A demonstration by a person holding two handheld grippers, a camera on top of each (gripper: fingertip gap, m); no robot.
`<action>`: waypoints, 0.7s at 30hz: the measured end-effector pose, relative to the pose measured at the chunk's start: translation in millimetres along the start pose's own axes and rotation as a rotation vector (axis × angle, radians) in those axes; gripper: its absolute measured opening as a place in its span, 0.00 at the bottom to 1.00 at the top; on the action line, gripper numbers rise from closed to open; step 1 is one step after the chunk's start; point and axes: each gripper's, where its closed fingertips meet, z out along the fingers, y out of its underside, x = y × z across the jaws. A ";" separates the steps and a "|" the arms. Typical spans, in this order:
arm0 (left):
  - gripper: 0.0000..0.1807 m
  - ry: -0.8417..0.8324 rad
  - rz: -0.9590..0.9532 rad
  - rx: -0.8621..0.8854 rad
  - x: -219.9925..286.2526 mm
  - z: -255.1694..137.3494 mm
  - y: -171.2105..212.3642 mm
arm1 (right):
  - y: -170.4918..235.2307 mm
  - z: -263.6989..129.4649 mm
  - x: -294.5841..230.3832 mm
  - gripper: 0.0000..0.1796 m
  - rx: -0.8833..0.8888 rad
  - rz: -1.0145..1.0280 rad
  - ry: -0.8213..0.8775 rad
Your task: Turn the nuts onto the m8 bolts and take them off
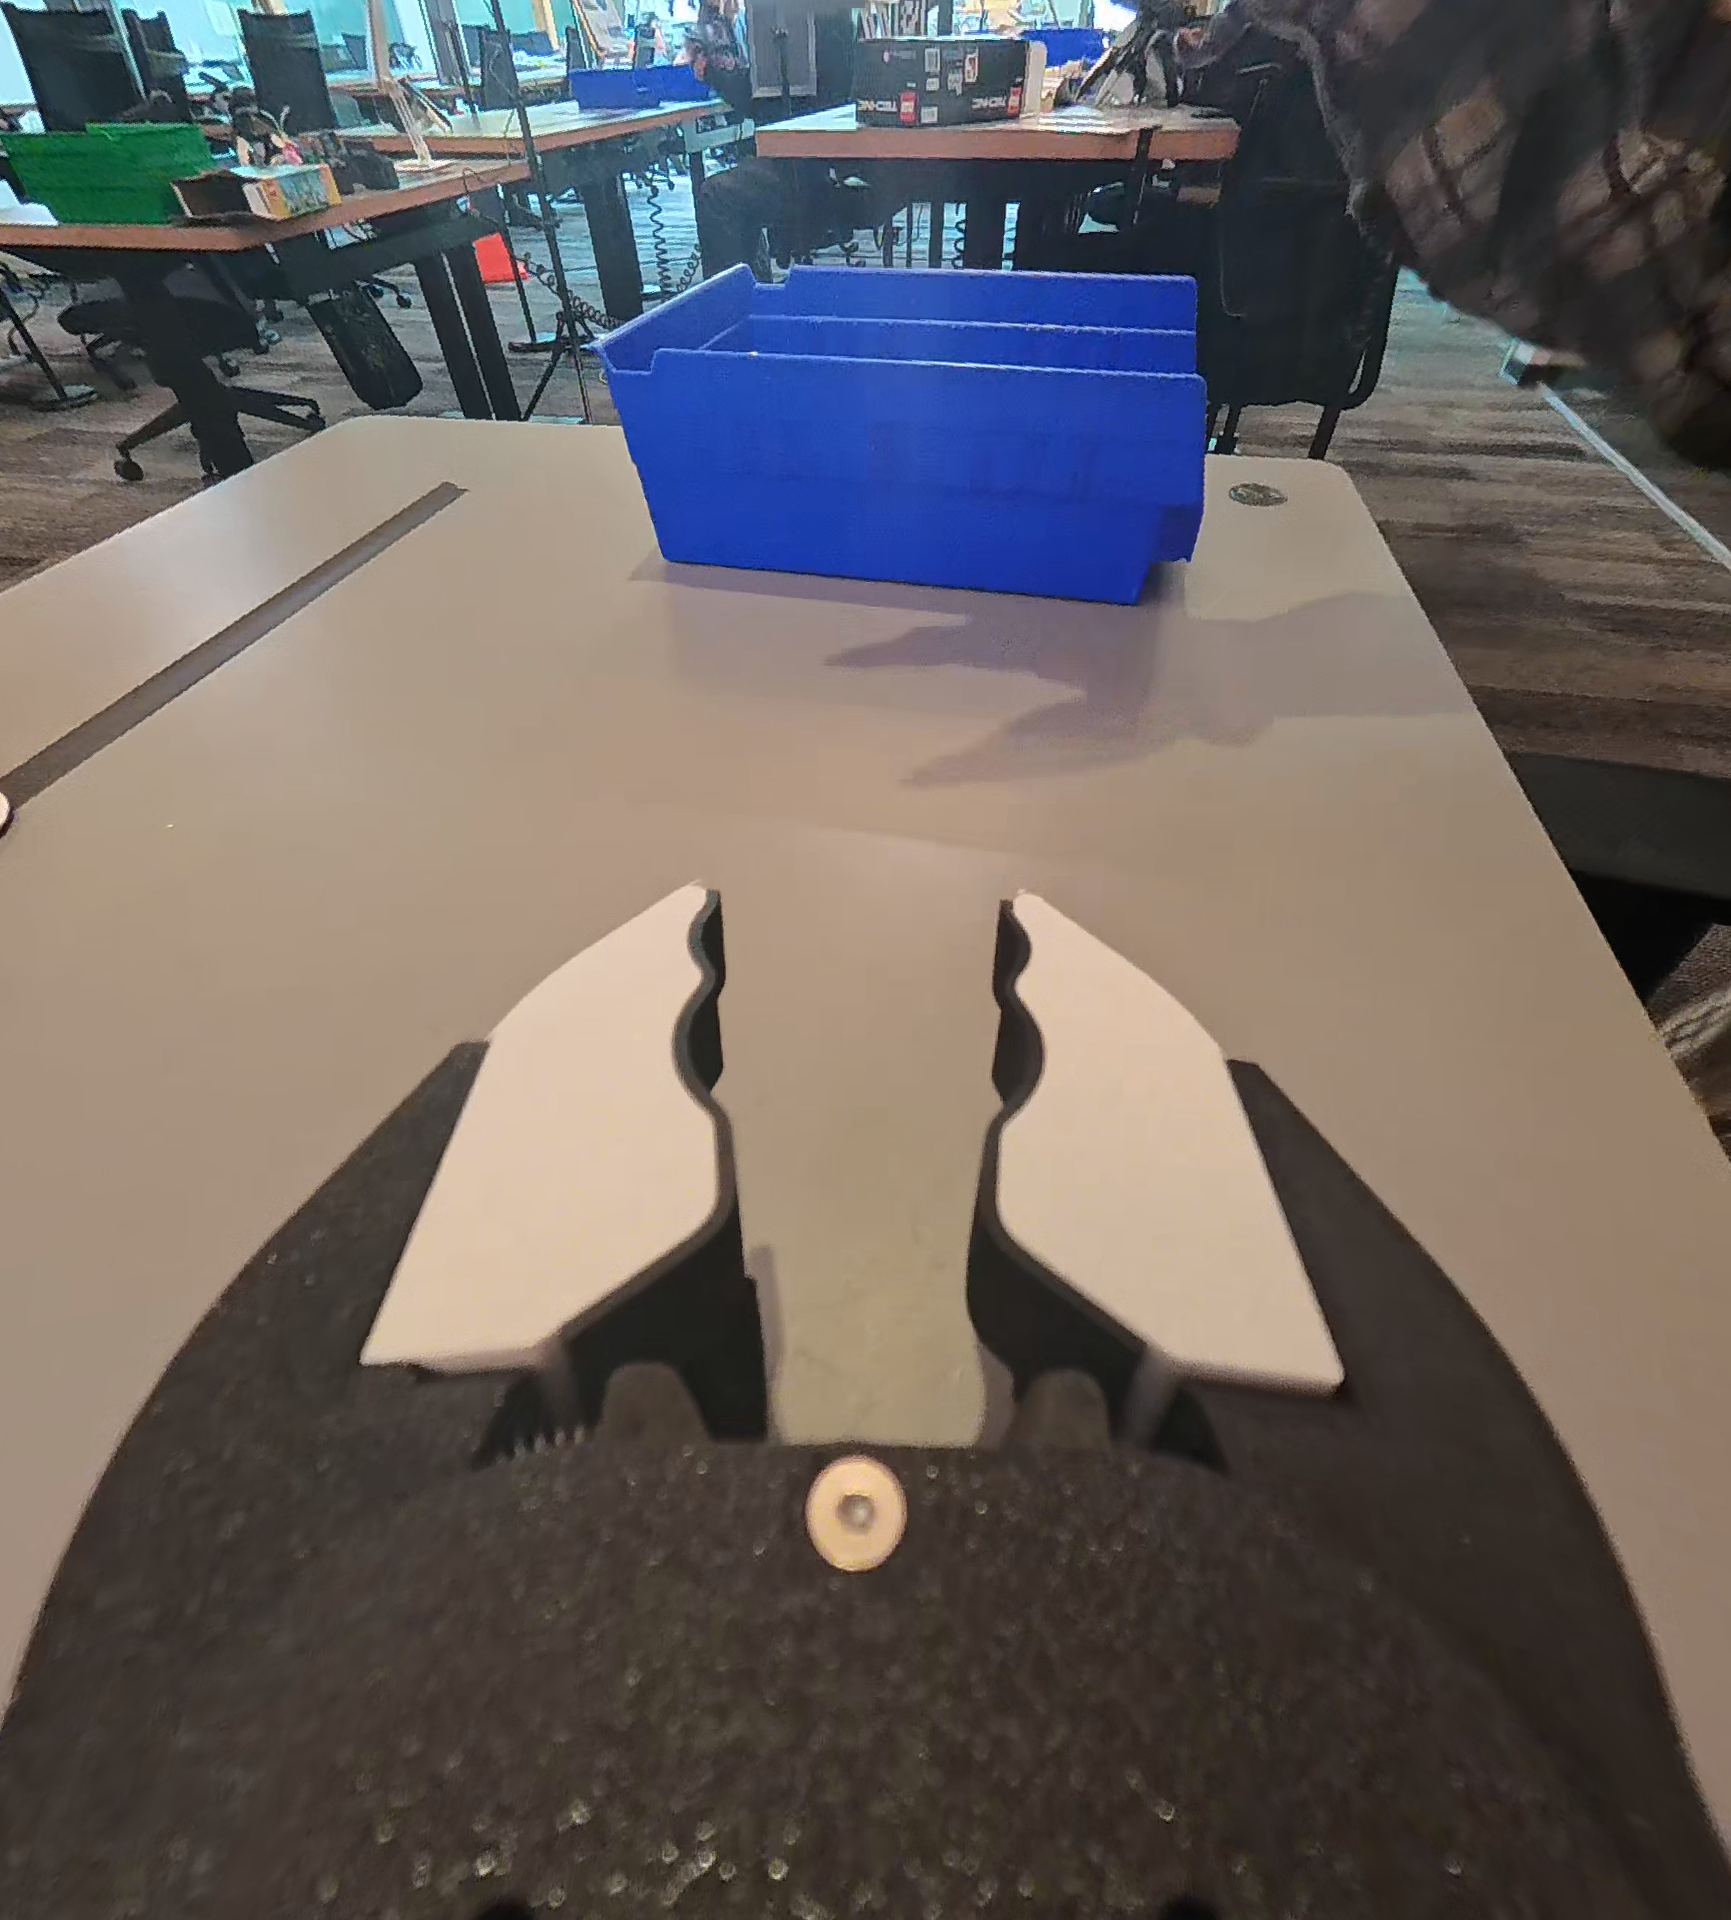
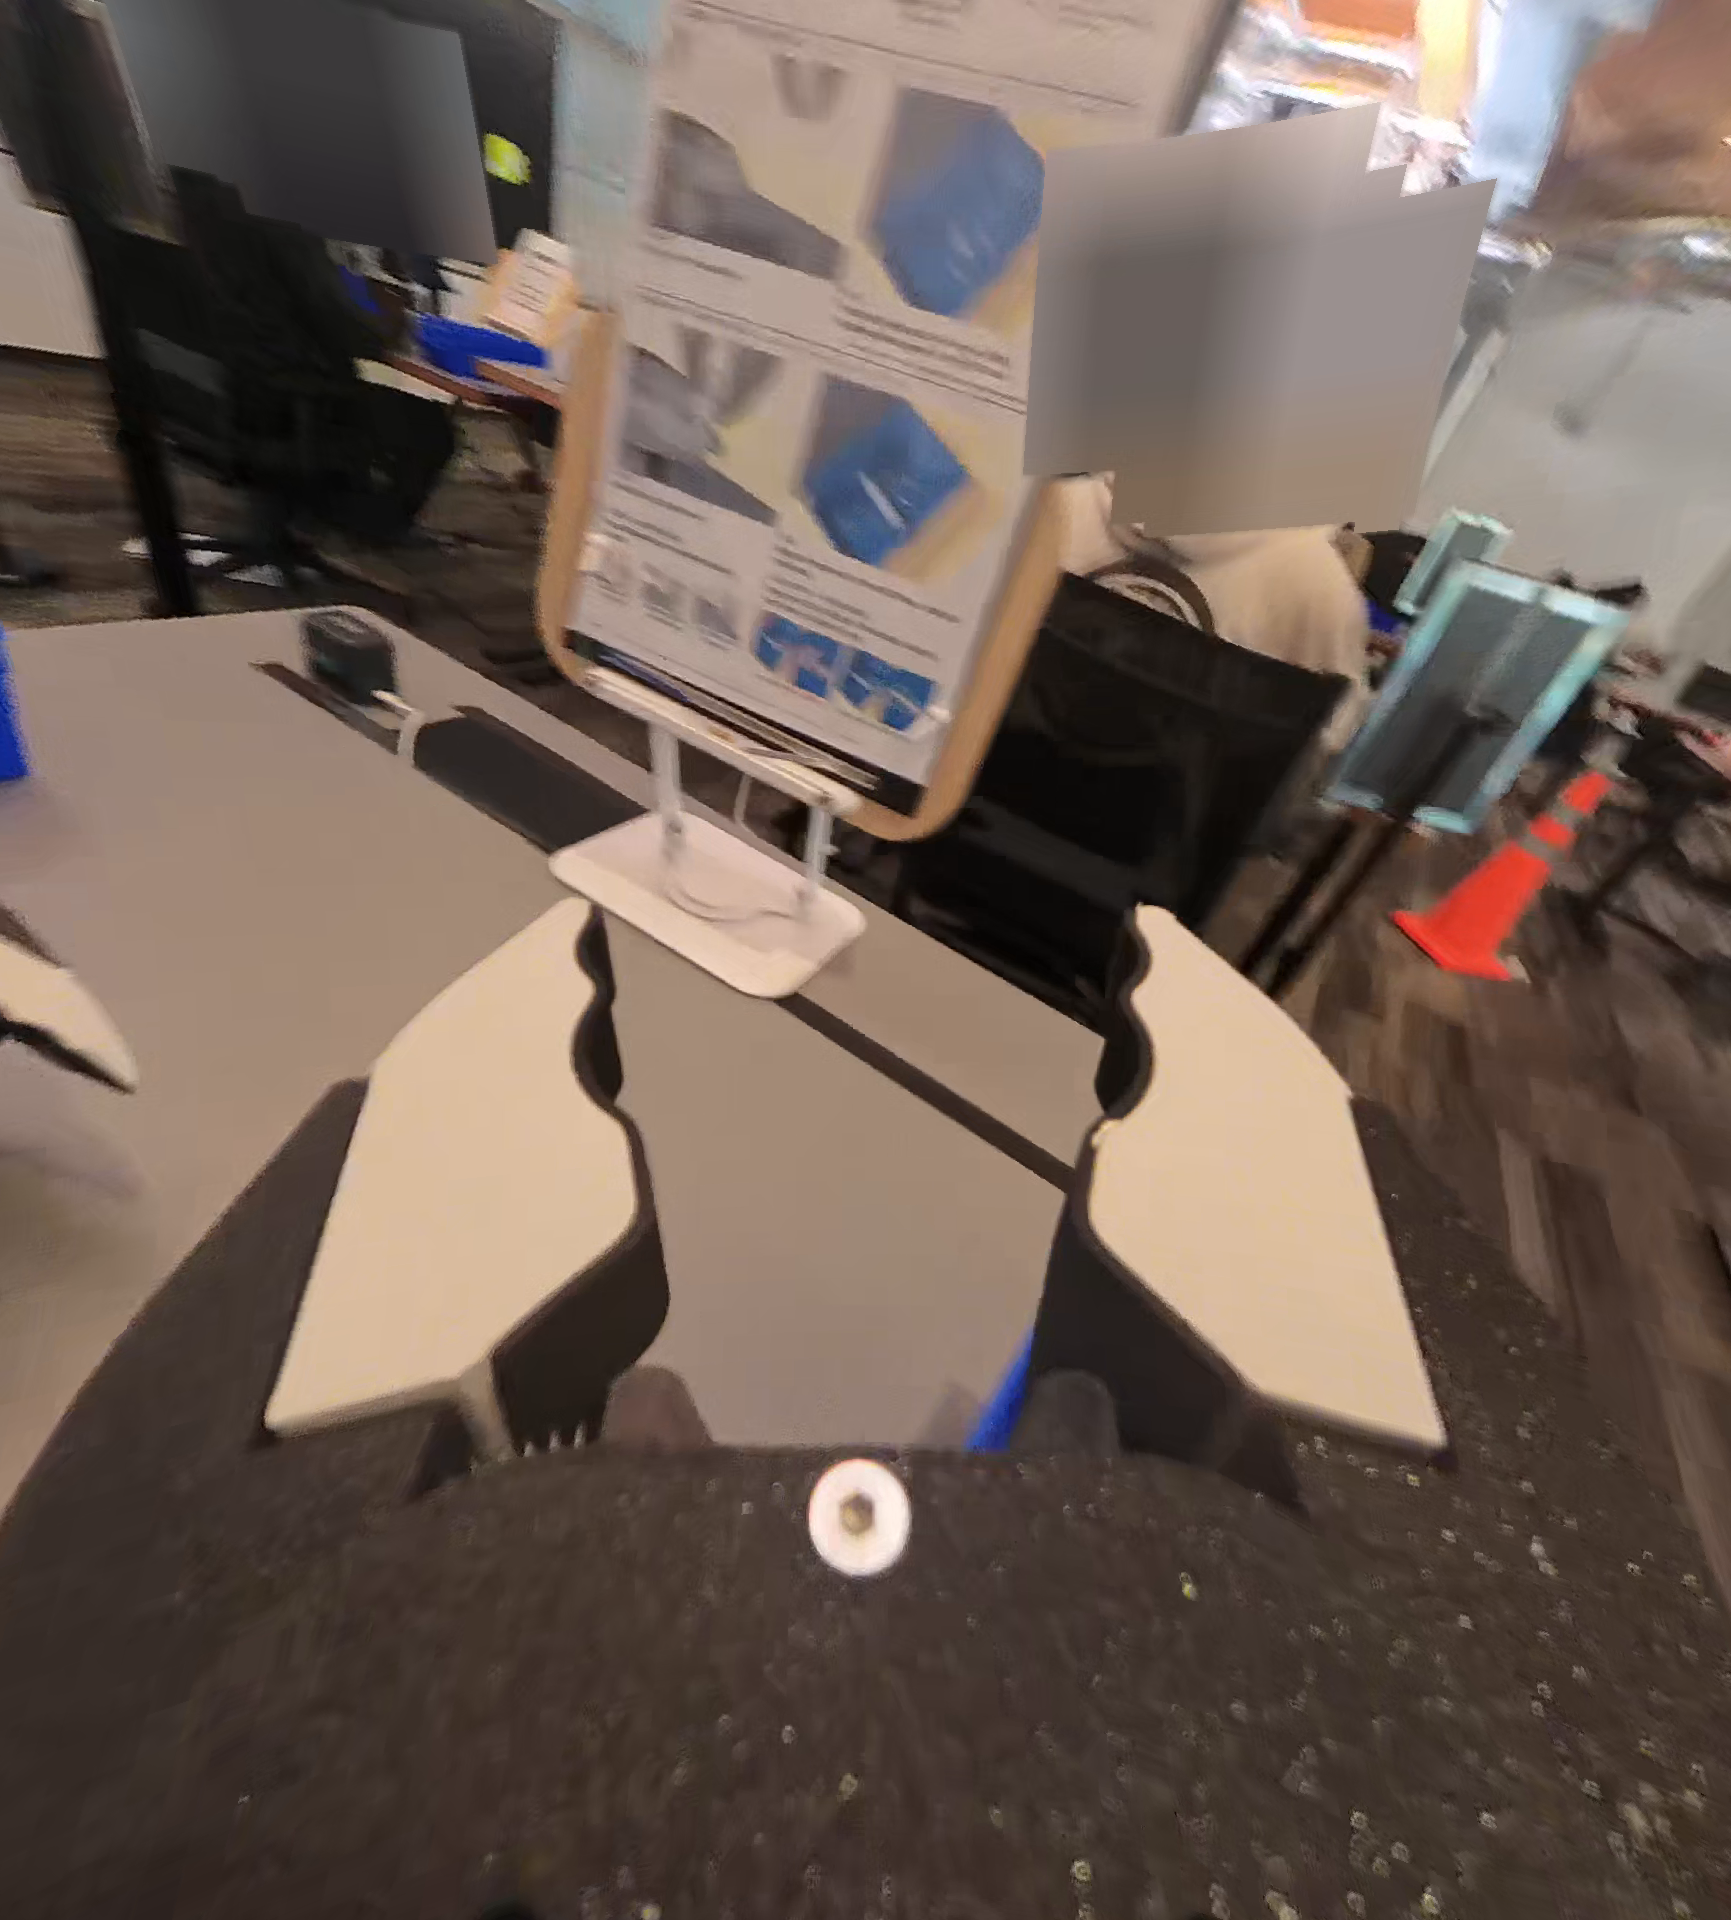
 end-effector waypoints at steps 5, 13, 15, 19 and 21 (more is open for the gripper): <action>0.27 0.001 -0.002 -0.009 -0.2 0.7 1.9 | 50.0 42.6 -86.3 0.50 0.024 0.018 -0.204; 0.27 -0.009 -0.014 -0.011 -5.6 -0.8 4.4 | 149.5 97.9 -152.0 0.50 -0.010 0.059 -0.271; 0.27 -0.011 -0.019 -0.016 -7.1 -1.0 6.0 | 160.2 101.4 -157.5 0.49 -0.009 0.057 -0.270; 0.27 -0.017 -0.016 -0.015 -8.9 -3.1 4.0 | 168.3 100.3 -161.3 0.48 -0.023 0.011 -0.268; 0.27 -0.037 -0.002 -0.010 -12.0 -7.2 -0.6 | 170.1 98.1 -164.5 0.48 -0.027 -0.008 -0.279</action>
